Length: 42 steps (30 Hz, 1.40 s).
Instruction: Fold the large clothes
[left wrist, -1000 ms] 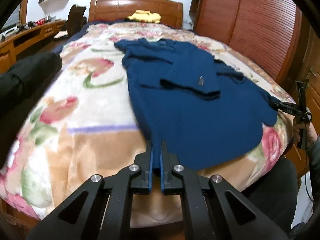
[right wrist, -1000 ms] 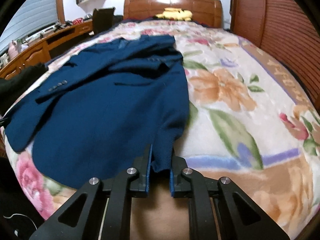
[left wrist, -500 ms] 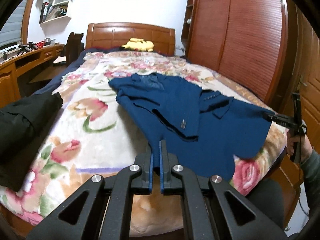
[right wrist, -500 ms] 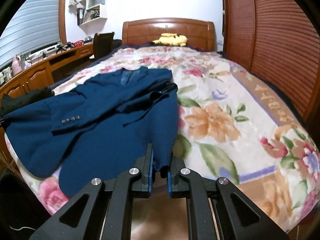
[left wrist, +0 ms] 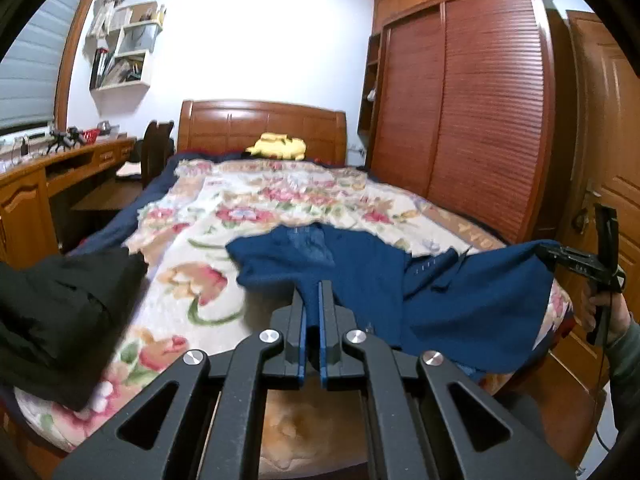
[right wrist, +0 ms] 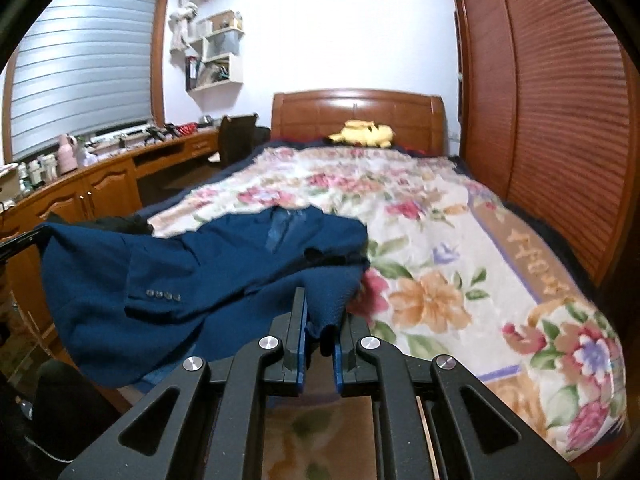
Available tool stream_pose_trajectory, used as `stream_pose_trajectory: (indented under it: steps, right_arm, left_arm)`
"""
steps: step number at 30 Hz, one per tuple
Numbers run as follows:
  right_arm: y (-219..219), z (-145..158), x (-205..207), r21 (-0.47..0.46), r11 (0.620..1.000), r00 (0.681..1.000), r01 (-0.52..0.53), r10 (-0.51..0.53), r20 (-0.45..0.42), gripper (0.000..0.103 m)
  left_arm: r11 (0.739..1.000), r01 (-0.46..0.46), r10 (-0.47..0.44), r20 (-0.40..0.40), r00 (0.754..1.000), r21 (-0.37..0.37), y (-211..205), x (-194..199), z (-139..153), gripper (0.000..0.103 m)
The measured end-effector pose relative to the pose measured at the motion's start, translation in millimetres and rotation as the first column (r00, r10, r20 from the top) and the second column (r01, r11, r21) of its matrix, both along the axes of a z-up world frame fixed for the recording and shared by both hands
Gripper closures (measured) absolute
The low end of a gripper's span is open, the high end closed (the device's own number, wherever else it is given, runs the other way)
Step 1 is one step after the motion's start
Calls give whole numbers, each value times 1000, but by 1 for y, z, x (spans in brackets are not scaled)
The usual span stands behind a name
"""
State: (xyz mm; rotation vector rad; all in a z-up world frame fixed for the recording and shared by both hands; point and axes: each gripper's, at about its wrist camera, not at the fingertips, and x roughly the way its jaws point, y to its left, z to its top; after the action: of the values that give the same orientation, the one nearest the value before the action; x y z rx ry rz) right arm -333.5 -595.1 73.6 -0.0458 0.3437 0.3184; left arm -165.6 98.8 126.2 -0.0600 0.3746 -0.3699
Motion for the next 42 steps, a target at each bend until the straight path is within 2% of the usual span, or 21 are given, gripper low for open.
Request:
stream_pose_trajectory:
  steps: [9,14,18,25,33,39,42]
  right_arm:
    - [-11,24,-50,-10,1000,994,-29,29,101,94]
    - [-22,29,-69,2,999,989,-48,47,139,94]
    - [-28,22,-71,-7,998,985,-56,56,164,94]
    - [-18,-6,-30,-49,998,995,-28,33,97,93]
    - [-5,-45,54,-39,999,1000,17,-17,-4,93]
    - [-1,-56,120,-40,999,996,36,-40,-82,93]
    - [5,-61,144,-59,998,996,30,-34,-79,93]
  left_arm:
    - [1000,20,-19,114,993,-6,1,-34,44,98]
    - [999,32,-32,148,988,0,-1,-41,59,98]
    - [999,21,-24,149,989,25,-3,-35,58,98]
    - [999,-16,13,61,998,49,-8,2,25,98]
    - [997,-64,67,-62,996,37,0,70,-19,98]
    - [994,-98,103,-111,988,51,2,115,-46,98]
    - [992,-109,116,-131,985,64,1,140,-57,98]
